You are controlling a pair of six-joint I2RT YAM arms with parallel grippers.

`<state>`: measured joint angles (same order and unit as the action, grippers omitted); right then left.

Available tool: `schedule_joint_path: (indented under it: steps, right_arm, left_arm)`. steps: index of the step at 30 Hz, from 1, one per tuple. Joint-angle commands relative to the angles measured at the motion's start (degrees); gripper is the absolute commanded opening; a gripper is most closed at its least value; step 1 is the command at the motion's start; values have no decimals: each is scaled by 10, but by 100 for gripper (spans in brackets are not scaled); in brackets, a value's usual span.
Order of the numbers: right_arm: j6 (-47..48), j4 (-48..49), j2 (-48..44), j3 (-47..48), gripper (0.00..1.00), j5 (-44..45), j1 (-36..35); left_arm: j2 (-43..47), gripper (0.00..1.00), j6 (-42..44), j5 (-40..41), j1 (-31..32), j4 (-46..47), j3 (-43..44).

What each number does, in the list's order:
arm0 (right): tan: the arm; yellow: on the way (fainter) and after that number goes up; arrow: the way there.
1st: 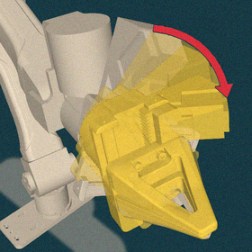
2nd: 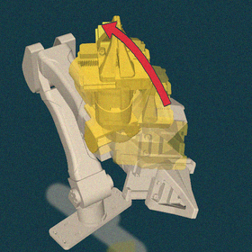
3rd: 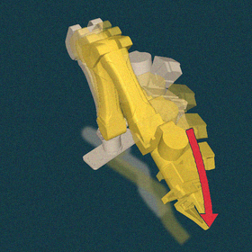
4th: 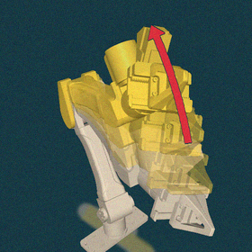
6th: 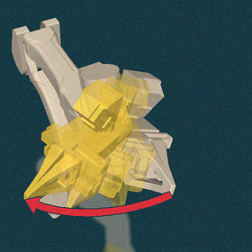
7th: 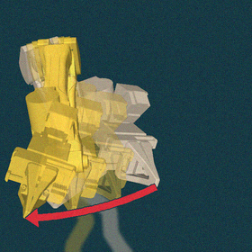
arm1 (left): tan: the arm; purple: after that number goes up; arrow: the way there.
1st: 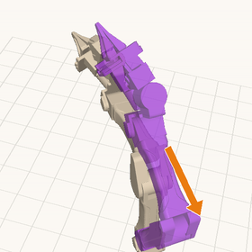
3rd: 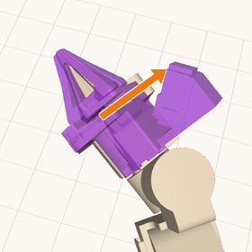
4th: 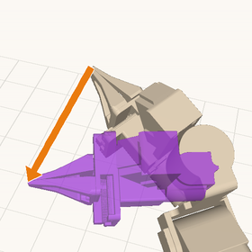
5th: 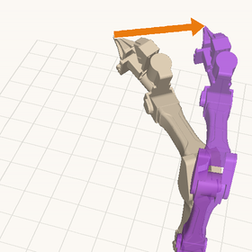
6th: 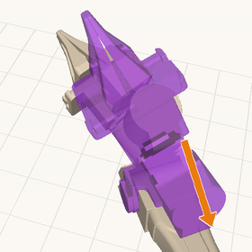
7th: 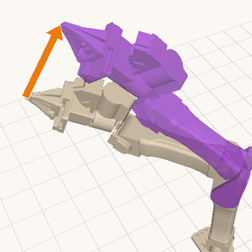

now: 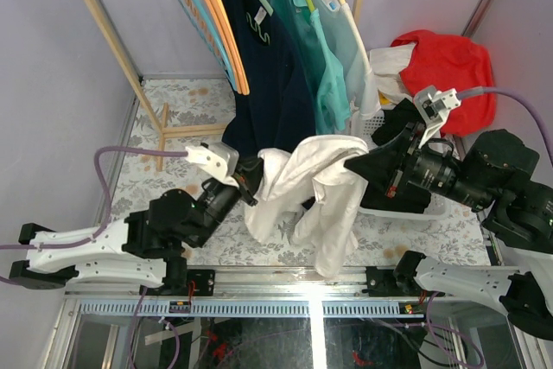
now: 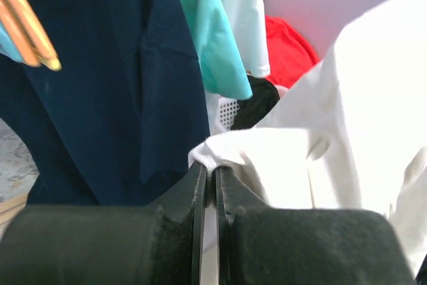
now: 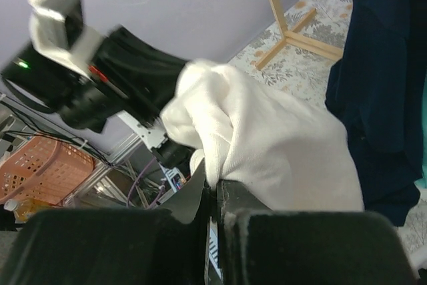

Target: Place the t-shirt on the hanger

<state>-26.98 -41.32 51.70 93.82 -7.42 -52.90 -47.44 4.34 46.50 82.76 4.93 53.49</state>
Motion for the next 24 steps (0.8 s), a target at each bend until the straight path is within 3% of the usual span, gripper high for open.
schedule_joint_path:
  steps: [1, 13, 16, 21, 24]
  right_arm:
    - [-10, 38, -11, -40, 0, 28, 0]
    - [-7, 80, 7, -132, 0, 56, 1]
    - [-8, 73, 4, -160, 12, 65, 0]
    - [-13, 32, -4, -200, 64, 96, 1]
    - [-13, 12, -8, -206, 72, 92, 1]
  left_arm:
    - [-17, 0, -23, 57, -4, -135, 86]
    - [-57, 0, 14, 96, -4, -203, 220]
    - [-74, 0, 0, 90, -4, -235, 242]
    - [-92, 0, -39, 74, -5, -284, 254]
    - [-103, 0, -61, 72, -5, -311, 262]
